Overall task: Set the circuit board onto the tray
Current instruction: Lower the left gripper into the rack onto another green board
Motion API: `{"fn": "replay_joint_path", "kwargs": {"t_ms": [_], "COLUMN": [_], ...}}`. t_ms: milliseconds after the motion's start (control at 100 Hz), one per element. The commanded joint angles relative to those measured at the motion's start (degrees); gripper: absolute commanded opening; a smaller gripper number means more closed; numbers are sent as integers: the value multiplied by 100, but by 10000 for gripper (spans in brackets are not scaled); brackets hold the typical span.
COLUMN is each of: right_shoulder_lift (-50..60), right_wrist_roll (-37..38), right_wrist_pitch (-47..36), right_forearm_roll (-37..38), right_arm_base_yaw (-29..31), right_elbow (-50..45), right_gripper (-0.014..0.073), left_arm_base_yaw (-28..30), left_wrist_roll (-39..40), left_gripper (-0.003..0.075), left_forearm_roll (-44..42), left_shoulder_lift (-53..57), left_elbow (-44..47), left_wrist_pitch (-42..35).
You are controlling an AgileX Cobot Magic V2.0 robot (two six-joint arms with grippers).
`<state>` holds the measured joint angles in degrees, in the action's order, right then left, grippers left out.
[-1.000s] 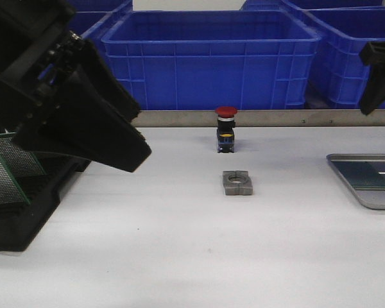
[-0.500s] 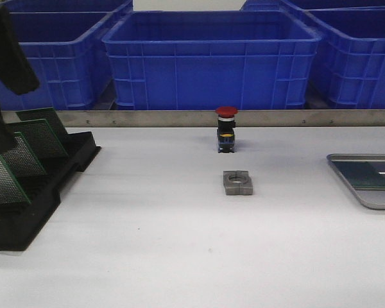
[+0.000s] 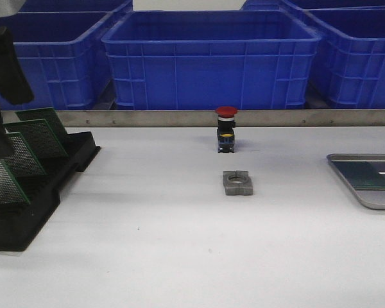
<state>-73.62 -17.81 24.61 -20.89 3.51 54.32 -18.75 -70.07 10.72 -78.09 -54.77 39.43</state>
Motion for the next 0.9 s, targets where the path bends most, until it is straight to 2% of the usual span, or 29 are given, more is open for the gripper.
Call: {"fn": "replay_joint_path", "kwargs": {"t_ms": [0,490,590,780,890], "right_shoulder_lift": [186,186,186,186,186], "right_wrist_roll": [-69,-69,-69,-69,-69], "right_wrist_pitch": [-333,-338,-338,-338,-338], "right_forearm_roll": [-9,-9,-9,-9,-9], "right_arm_base_yaw": [37,37,37,37,37], "right_elbow": [133,133,133,133,133], "right_gripper": [535,535,535,535,535], "left_arm_base_yaw": [61,553,593,607,607], "left_wrist_roll": [357,357,357,357,357], "left_gripper": [544,537,473,299,274], "left_forearm_roll": [78,-115,-127,-202,-202], "left_shoulder_lift": [136,-579,-663,-750,-853], "left_elbow": [-227,-326,-335,-370,-373], "left_wrist_pitch": [-687,-917,-917,-976,-966]}}
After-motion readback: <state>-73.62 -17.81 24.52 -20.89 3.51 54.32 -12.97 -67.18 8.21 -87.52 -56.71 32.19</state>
